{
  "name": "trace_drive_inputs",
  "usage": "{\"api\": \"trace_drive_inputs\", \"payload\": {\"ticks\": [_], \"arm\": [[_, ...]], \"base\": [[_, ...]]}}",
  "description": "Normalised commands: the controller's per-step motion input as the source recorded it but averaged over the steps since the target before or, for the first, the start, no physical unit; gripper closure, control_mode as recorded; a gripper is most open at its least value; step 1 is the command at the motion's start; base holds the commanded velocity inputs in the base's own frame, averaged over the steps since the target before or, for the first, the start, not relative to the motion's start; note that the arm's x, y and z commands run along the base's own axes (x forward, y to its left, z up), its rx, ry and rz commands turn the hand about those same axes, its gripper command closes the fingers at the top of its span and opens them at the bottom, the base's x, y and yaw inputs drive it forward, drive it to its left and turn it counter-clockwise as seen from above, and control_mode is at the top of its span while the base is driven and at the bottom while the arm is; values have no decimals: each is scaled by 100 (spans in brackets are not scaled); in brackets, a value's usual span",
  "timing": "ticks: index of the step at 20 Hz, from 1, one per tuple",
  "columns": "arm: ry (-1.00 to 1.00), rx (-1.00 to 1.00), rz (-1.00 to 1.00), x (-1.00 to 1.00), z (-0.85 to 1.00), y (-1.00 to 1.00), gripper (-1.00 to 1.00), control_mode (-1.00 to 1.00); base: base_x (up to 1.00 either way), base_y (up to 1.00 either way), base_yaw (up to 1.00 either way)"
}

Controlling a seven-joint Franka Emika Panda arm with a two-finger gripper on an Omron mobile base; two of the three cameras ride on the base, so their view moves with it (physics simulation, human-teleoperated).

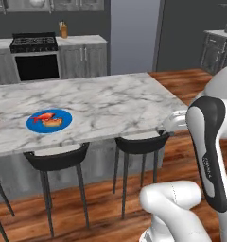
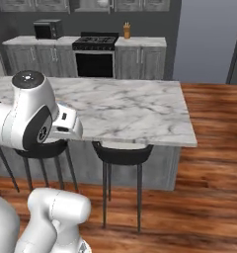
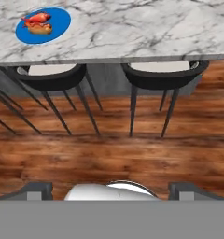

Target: Take the smaller bowl and place it next to the appetizer plate on the dining counter , and place the larger bowl next to the plate with cooked food.

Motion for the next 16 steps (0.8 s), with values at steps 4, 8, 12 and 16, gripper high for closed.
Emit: {"api": "trace_drive_inputs", "payload": {"ticks": [4, 8, 12, 16], "arm": [[0, 0, 0, 0, 0, 0, -100, 100], [0, 0, 0, 0, 0, 0, -100, 100], [0, 0, 0, 0, 0, 0, -100, 100], [0, 0, 0, 0, 0, 0, -100, 100]], "base": [[38, -100, 0], [53, -100, 0], [68, -100, 0], [94, -100, 0]]}}
